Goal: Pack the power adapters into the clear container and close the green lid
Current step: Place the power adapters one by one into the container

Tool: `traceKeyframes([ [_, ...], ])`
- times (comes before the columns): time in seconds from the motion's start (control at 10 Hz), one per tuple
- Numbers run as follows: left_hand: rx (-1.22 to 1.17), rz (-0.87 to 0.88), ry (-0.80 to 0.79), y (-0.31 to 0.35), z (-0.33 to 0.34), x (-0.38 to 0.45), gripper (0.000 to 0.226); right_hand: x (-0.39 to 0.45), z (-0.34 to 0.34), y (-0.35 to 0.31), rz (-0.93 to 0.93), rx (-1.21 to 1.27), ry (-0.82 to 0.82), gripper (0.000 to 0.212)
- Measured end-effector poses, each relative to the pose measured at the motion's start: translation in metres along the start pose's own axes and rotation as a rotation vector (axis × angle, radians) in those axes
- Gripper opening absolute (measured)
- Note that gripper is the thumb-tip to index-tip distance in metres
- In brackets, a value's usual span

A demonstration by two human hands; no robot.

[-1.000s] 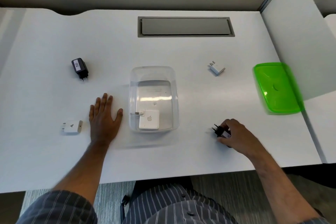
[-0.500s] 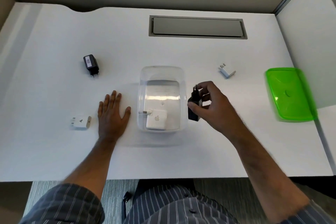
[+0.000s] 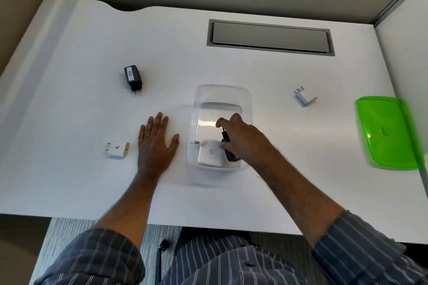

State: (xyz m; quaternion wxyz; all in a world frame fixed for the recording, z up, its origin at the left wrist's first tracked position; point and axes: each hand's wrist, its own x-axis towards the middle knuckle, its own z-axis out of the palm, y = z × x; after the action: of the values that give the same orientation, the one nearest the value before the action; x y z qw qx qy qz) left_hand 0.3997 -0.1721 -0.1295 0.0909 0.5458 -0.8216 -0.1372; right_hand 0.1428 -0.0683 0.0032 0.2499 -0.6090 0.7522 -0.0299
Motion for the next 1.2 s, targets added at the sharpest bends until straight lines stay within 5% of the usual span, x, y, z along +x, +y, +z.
traceKeyframes([
  [0.5, -0.023, -0.001, 0.000, 0.003, -0.005, -0.003, 0.070, -0.002, 0.017, -0.012, -0.026, -0.331, -0.075, 0.031],
  [0.9, -0.032, 0.002, -0.001, 0.005, -0.007, -0.004, 0.070, 0.008, 0.004, -0.002, -0.079, -0.259, -0.142, 0.020],
  [1.1, -0.035, 0.006, 0.001, 0.002, -0.005, -0.002, 0.070, 0.024, -0.033, 0.025, -0.089, 0.272, 0.077, 0.035],
  [1.2, -0.021, 0.005, 0.006, -0.001, -0.002, -0.001, 0.070, 0.036, -0.059, 0.057, -0.157, 0.367, 0.387, 0.023],
])
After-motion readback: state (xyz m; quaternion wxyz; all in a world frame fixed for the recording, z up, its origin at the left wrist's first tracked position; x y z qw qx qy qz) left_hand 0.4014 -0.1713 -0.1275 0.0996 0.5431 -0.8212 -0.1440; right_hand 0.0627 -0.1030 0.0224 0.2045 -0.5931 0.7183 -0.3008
